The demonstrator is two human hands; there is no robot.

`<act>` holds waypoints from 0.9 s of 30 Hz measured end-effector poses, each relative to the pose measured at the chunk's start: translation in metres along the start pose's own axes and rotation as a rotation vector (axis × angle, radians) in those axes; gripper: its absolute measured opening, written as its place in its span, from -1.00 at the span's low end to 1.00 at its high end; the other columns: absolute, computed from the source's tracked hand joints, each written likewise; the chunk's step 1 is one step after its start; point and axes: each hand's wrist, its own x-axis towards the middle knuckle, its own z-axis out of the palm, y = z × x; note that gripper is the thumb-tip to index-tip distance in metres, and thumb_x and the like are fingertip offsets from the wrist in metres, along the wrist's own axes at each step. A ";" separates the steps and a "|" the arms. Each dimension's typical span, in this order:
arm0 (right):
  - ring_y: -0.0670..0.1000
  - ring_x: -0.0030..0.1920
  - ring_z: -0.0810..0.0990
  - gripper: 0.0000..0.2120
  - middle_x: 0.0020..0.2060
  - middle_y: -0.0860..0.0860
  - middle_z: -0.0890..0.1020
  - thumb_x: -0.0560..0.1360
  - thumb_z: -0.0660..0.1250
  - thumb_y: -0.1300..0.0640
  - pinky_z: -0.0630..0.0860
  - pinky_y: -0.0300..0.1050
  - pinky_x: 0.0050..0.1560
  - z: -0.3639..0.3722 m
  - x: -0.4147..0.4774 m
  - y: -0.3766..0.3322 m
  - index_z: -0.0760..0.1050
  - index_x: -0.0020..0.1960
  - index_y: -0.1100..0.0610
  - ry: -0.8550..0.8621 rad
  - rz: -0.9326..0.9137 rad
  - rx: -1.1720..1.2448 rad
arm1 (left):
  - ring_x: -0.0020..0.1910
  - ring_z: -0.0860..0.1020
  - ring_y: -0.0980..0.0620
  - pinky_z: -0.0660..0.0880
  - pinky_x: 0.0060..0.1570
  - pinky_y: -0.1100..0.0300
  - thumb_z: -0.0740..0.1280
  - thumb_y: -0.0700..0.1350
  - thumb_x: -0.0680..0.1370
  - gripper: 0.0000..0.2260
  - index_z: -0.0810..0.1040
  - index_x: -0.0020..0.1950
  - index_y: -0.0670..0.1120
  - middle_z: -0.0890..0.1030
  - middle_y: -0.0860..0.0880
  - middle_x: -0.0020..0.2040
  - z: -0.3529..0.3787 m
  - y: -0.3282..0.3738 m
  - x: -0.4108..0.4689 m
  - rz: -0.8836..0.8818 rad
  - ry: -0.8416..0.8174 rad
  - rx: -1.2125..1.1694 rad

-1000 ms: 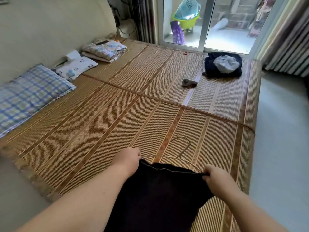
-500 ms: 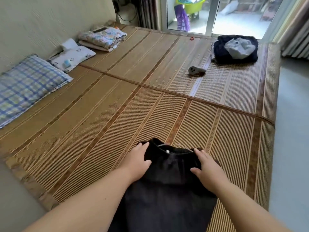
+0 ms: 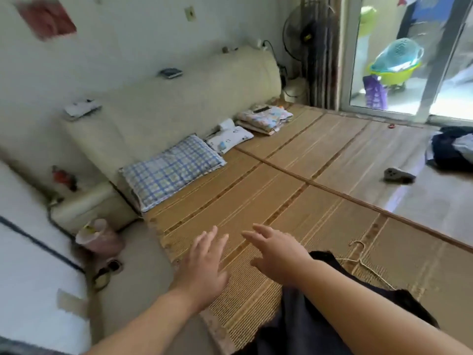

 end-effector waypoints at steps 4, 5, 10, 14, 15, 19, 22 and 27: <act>0.07 0.43 0.26 -0.35 0.49 -0.06 0.17 0.50 0.26 -0.12 0.27 0.06 0.36 -0.018 0.039 -0.108 0.00 0.48 -0.23 0.060 -0.262 -0.055 | 0.52 -0.02 0.06 0.02 0.46 0.09 0.22 0.17 0.53 -0.34 0.00 0.55 0.08 0.02 0.06 0.56 -0.070 -0.067 -0.062 -0.134 0.166 0.061; 0.07 0.44 0.25 -0.35 0.49 -0.06 0.17 0.50 0.25 -0.14 0.27 0.05 0.36 -0.020 0.048 -0.139 -0.01 0.47 -0.24 0.071 -0.325 -0.059 | 0.52 0.02 0.07 0.03 0.45 0.12 0.20 0.17 0.53 -0.34 0.00 0.55 0.07 0.05 0.05 0.56 -0.087 -0.084 -0.079 -0.170 0.204 0.082; 0.06 0.41 0.29 -0.37 0.48 -0.10 0.16 0.50 0.24 -0.13 0.28 0.03 0.33 -0.021 0.076 -0.285 0.00 0.47 -0.22 0.110 -0.554 -0.038 | 0.51 0.04 0.06 0.08 0.43 0.10 0.21 0.17 0.51 -0.31 -0.02 0.55 0.04 0.04 0.04 0.56 -0.152 -0.159 -0.170 -0.396 0.346 0.216; 0.05 0.35 0.37 -0.40 0.45 -0.10 0.24 0.50 0.21 -0.10 0.35 -0.03 0.27 -0.014 0.084 -0.398 0.05 0.48 -0.19 0.156 -0.708 0.009 | 0.52 -0.05 0.07 0.05 0.45 -0.02 0.16 0.19 0.52 -0.31 -0.06 0.55 0.04 -0.03 0.05 0.56 -0.191 -0.208 -0.248 -0.593 0.406 0.330; 0.05 0.36 0.37 -0.39 0.45 -0.09 0.24 0.50 0.21 -0.11 0.34 -0.03 0.28 -0.012 0.084 -0.425 0.05 0.48 -0.18 0.159 -0.752 0.018 | 0.52 -0.06 0.06 0.04 0.45 -0.04 0.16 0.18 0.53 -0.32 -0.06 0.55 0.05 -0.04 0.05 0.56 -0.201 -0.218 -0.266 -0.642 0.424 0.344; 0.06 0.34 0.40 -0.38 0.47 -0.09 0.22 0.51 0.20 -0.14 0.37 0.00 0.29 -0.006 0.076 -0.519 0.00 0.49 -0.18 0.195 -0.924 0.044 | 0.52 -0.02 0.02 0.09 0.43 -0.10 0.19 0.18 0.51 -0.32 -0.05 0.54 0.09 -0.01 0.05 0.56 -0.239 -0.249 -0.332 -0.797 0.516 0.427; 0.04 0.32 0.42 -0.39 0.42 -0.09 0.29 0.49 0.22 -0.12 0.39 -0.02 0.27 -0.011 0.070 -0.580 0.04 0.47 -0.20 0.213 -1.052 0.118 | 0.51 0.03 0.03 0.13 0.41 -0.11 0.20 0.18 0.49 -0.34 0.02 0.53 0.11 0.05 0.05 0.55 -0.270 -0.263 -0.369 -0.889 0.595 0.473; 0.02 0.33 0.39 -0.38 0.41 -0.11 0.29 0.48 0.24 -0.11 0.36 -0.04 0.27 -0.028 0.070 -0.667 0.07 0.47 -0.20 0.243 -1.272 0.220 | 0.46 0.18 0.03 0.29 0.31 -0.05 0.24 0.16 0.43 -0.37 0.18 0.48 0.10 0.21 0.03 0.49 -0.324 -0.277 -0.412 -0.990 0.724 0.620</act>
